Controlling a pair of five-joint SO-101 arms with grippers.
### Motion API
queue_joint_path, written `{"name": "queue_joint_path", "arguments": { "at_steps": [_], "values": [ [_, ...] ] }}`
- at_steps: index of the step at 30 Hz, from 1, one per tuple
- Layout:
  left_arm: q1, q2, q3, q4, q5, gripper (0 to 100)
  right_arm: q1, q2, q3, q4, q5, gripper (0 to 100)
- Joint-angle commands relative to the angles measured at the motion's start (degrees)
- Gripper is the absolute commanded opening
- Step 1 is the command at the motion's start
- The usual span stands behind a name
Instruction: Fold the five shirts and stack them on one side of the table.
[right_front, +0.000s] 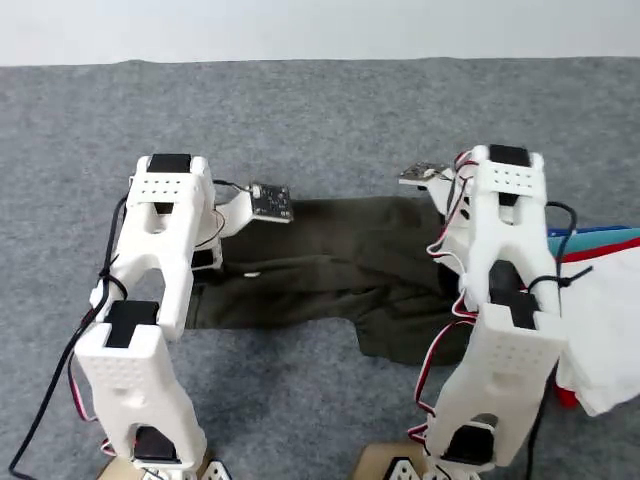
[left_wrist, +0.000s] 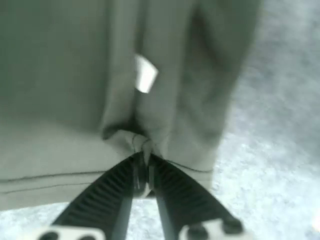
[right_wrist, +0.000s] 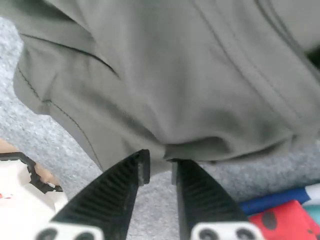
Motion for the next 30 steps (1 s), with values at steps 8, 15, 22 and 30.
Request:
{"name": "queue_joint_path", "arguments": {
  "at_steps": [8,15,22,30],
  "values": [
    [0.44,-1.23,-2.24,5.19,-3.69,0,1.27,-7.08,-3.34,1.63,3.96,6.0],
    [0.44,-1.23,-1.19,5.27,-6.07,0,4.97,-6.73,-3.25,1.8,5.89,6.0],
    [0.7,-1.23,0.4,5.27,-6.86,0,4.62,-6.9,-2.99,2.42,5.98,5.6],
    [0.09,-1.23,1.1,5.27,-3.87,0,1.89,-7.16,-2.99,2.51,5.98,4.8]
  ]
}}
